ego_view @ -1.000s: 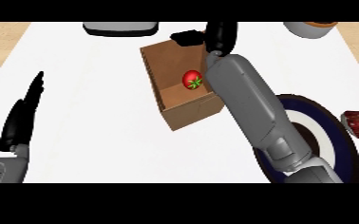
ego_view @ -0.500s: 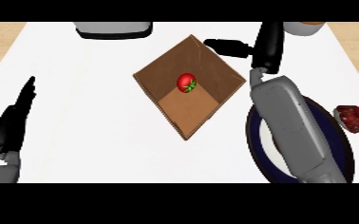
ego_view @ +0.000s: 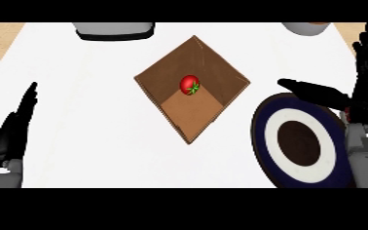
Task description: Pick the tomato from the plate and place it in the cardboard box
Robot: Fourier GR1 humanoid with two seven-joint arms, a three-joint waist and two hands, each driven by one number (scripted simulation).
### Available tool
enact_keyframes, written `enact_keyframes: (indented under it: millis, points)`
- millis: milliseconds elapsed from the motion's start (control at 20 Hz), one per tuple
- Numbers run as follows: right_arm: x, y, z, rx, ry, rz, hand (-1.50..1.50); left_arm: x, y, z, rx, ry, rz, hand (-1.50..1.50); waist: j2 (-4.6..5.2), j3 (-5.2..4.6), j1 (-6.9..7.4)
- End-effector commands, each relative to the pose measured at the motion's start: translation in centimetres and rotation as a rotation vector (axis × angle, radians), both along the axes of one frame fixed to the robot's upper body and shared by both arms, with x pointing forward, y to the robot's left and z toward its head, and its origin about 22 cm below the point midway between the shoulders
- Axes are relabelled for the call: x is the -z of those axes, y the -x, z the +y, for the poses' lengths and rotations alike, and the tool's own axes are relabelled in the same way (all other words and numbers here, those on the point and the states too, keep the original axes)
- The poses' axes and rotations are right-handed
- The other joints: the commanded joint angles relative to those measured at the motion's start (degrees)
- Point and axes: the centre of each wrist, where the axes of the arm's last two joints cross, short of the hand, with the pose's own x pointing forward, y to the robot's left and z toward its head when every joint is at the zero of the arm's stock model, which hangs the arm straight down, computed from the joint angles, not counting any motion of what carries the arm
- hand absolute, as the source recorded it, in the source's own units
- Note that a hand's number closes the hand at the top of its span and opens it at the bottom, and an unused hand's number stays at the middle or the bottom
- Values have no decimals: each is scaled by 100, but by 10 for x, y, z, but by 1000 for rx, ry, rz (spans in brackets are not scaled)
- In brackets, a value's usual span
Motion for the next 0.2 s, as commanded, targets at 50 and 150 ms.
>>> enact_keyframes:
  millis: [50, 150]
  points:
    - [-5, 60, -47, -48, 61, 65, -150, -14, -4, 20, -13, -15, -18, 0, 15, 2, 1]
    - [7, 72, -74, -45, 63, 73, -150, 0, 2, 6, 8, 1, -3, 0, 26, 5, 47]
